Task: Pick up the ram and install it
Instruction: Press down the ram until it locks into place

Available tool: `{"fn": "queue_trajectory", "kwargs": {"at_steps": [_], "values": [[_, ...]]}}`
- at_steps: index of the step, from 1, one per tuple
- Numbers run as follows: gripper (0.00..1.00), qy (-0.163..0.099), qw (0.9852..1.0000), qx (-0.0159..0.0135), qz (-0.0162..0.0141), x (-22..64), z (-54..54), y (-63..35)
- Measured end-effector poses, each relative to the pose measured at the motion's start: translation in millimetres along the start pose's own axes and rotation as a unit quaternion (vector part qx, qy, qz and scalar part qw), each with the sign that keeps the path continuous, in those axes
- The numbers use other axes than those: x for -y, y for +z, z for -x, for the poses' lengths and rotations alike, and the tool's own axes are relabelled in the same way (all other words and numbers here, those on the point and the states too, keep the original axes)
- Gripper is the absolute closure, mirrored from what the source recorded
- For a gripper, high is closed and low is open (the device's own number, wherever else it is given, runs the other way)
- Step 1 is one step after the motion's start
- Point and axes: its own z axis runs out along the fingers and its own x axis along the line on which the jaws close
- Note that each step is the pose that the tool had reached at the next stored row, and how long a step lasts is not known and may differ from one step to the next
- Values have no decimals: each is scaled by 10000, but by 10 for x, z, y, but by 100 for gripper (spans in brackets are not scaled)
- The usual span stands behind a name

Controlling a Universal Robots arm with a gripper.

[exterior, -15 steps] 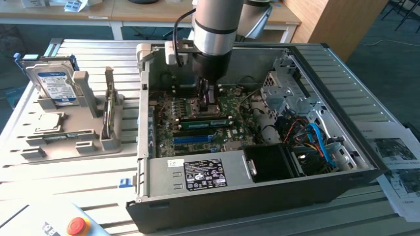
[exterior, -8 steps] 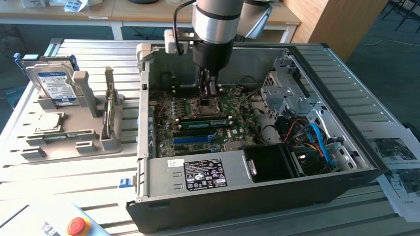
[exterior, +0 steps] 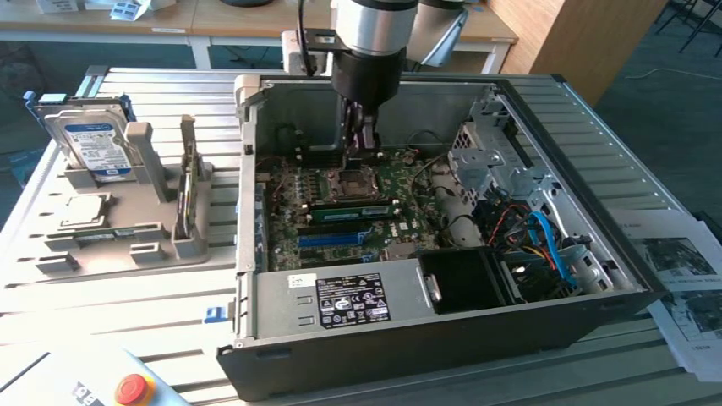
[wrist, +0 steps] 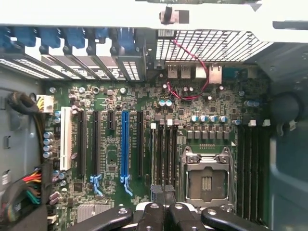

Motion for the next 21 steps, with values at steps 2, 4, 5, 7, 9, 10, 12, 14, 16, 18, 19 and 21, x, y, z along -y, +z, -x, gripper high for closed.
{"fn": "queue_trajectory", "kwargs": {"at_steps": [2, 4, 5, 7, 9, 10, 12, 14, 16, 18, 19, 21], "values": [[90, 0, 10000, 0, 0, -1, 1, -47], [90, 0, 10000, 0, 0, -2, 1, -97], [90, 0, 10000, 0, 0, -2, 2, -121], [90, 0, 10000, -1, 0, -3, 2, -184], [90, 0, 10000, 0, -1, -3, 3, -199], [90, 0, 10000, 0, 0, -3, 3, -199], [90, 0, 10000, -1, 0, -3, 2, -200], [90, 0, 10000, -1, 0, -3, 2, -200], [90, 0, 10000, -1, 0, -4, 3, -200], [90, 0, 10000, -1, 0, -3, 2, -200], [90, 0, 10000, -1, 0, -3, 2, -200], [90, 0, 10000, -1, 0, -3, 3, -200]]}}
